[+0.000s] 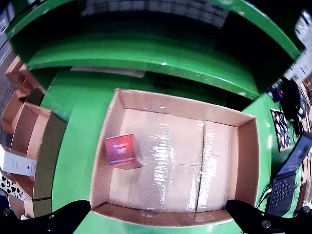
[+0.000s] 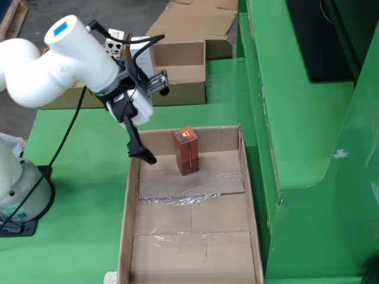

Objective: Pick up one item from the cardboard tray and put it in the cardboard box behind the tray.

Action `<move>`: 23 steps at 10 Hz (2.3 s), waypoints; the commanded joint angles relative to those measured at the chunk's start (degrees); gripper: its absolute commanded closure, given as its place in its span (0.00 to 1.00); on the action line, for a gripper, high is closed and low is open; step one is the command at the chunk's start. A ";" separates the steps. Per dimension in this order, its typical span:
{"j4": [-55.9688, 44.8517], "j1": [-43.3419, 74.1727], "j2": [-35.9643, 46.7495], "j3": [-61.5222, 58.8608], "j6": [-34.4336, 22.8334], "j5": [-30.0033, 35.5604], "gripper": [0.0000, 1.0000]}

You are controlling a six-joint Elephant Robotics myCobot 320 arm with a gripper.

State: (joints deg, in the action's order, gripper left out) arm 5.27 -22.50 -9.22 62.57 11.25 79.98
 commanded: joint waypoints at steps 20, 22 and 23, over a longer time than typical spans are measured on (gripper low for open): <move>-1.09 0.61 -42.23 -62.57 -6.51 -0.36 0.00; -1.46 0.87 -42.49 -62.57 -6.45 0.14 0.00; -2.00 1.18 -43.09 -62.57 -6.54 0.76 0.00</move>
State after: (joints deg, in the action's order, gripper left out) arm 3.33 -21.97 -52.91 1.58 5.00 79.98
